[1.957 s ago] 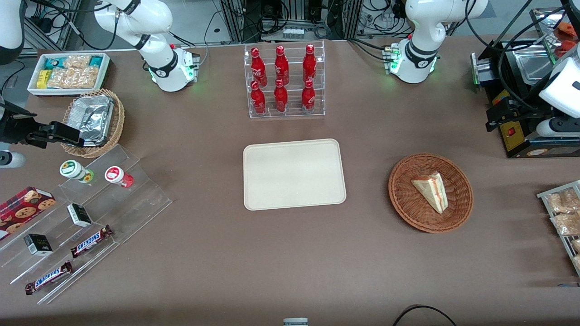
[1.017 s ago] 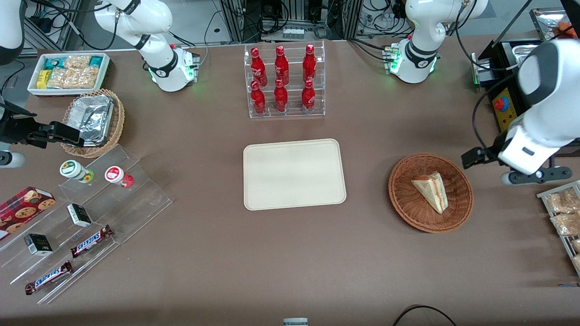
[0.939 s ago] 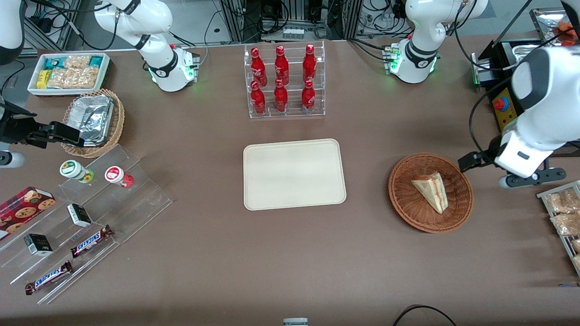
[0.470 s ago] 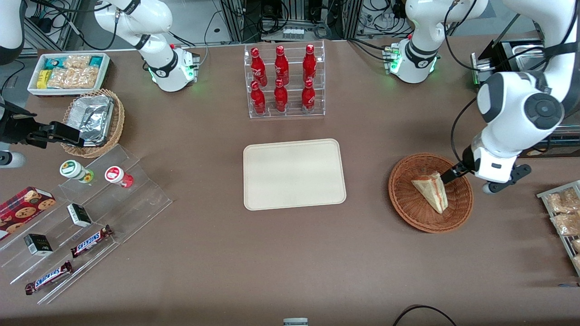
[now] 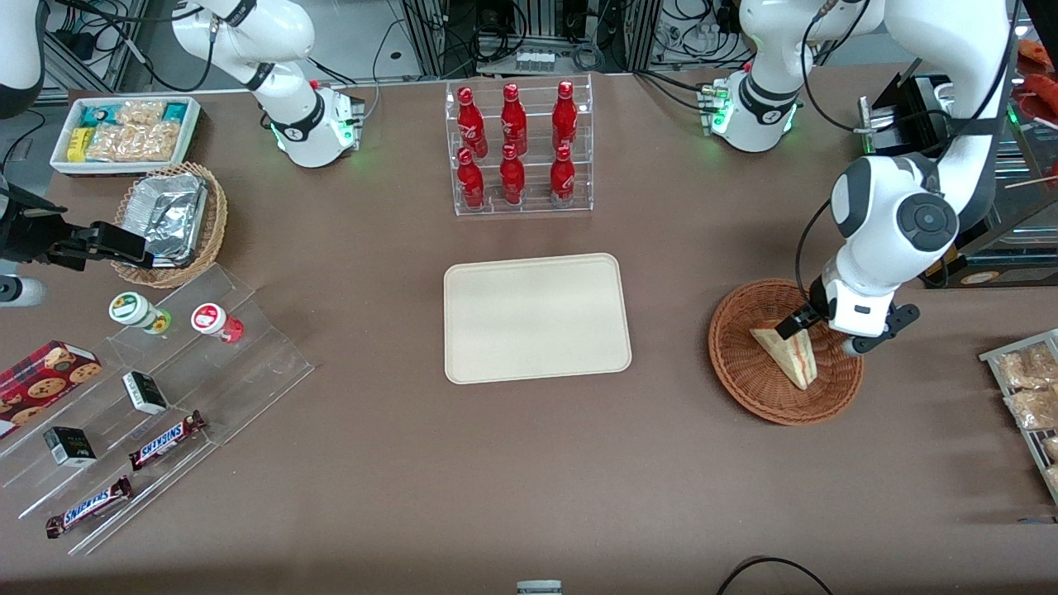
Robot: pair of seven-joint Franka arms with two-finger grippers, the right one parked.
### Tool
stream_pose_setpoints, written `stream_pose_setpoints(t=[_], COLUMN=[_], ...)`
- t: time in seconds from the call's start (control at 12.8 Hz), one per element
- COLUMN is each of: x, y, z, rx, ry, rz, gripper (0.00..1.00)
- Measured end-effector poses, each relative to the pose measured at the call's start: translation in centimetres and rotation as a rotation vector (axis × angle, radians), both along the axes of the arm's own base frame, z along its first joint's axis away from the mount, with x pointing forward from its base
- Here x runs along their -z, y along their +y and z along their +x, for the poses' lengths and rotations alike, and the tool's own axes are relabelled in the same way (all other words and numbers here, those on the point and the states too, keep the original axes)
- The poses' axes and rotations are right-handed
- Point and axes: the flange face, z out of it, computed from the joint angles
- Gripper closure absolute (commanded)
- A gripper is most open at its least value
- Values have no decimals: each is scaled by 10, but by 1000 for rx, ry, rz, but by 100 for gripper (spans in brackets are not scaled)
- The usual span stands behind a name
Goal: Place sandwich from basket to tray
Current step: 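Lower the left gripper and close it on the triangular sandwich, then lift the sandwich and carry it over the cream tray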
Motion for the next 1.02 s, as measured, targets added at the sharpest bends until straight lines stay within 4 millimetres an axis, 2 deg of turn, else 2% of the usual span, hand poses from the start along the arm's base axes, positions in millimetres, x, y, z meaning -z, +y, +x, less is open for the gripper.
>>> stream_pose_setpoints(t=[0.39, 0.47, 0.63, 0.7, 0.78, 1.02], x=[43, 50, 56, 56, 56, 55], y=[-1, -1, -1, -1, -1, -2], z=[4, 4, 4, 4, 4, 4], rx=[-1, -1, -1, 3, 16, 31], ry=[-22, -17, -10, -9, -10, -15], rz=[-11, -11, -12, -9, 0, 12], gripper=[2, 11, 66, 76, 80, 80])
